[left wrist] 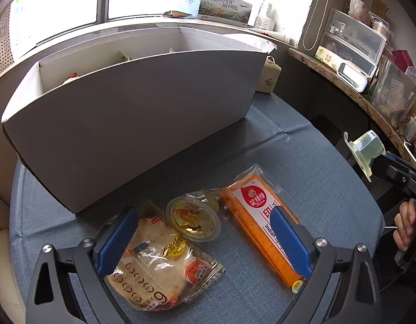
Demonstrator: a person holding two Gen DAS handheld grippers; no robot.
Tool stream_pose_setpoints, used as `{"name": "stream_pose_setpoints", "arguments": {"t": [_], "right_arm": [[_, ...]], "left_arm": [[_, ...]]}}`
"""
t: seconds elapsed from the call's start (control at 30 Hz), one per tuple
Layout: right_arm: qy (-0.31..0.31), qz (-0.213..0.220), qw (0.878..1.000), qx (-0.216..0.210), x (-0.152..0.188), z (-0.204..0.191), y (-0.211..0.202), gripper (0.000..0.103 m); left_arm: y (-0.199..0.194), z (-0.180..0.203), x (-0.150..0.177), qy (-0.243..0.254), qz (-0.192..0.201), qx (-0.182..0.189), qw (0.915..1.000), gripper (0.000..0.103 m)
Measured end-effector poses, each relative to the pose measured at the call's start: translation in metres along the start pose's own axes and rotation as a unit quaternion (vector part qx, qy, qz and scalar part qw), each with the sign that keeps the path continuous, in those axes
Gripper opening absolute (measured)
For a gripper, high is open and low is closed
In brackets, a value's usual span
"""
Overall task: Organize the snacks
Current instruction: 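Grasp a clear jelly cup with the right gripper while the left grasps another jelly cup, then drop both jelly cups into the white box and open both grippers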
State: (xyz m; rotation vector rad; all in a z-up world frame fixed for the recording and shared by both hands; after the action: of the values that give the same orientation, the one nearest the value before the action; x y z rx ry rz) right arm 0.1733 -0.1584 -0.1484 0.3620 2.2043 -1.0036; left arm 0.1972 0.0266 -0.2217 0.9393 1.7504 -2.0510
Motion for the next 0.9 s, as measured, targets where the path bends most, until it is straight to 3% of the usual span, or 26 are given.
{"name": "stream_pose_setpoints", "arguments": {"t": [0.03,0.07,0.13,0.33,0.63,0.9], "right_arm": [[0.000,-0.001,1.000,0.001,0.000,0.001,0.000,0.036],[0.000,-0.002,1.000,0.001,0.001,0.000,0.001,0.036],[-0.001,-0.005,1.000,0.001,0.002,-0.001,0.002,0.036],[-0.007,-0.011,1.000,0.001,0.006,-0.004,0.005,0.036],[-0.019,-0.007,1.000,-0.002,0.001,-0.013,0.006,0.036],[-0.052,0.024,0.998,-0.016,-0.052,-0.047,0.016,0.036]], "left_arm": [[0.003,0.001,-0.001,0.005,-0.004,0.004,1.0000,0.081],[0.008,0.001,-0.001,0.010,-0.012,0.003,0.9999,0.066],[0.015,0.003,0.000,0.027,-0.028,-0.016,0.9991,0.050],[-0.001,0.004,0.004,0.011,0.007,-0.014,0.9998,0.050],[-0.082,0.011,-0.015,0.001,0.114,-0.024,0.9932,0.050],[-0.137,-0.015,-0.054,-0.011,0.187,-0.053,0.9809,0.050]]}}
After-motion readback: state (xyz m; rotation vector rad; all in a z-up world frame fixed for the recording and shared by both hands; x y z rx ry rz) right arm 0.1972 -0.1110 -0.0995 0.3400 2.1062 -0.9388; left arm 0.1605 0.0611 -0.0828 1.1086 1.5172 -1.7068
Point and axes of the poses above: each gripper's, at about its wrist camera, not at the fingertips, and y roughly the way its jaws point, z to its right, x to its underside, the point moved 6 cm from there along y, roughly the way its jaws point, and after that the axes turned 11 degrees about y, right-handed, at the moved point
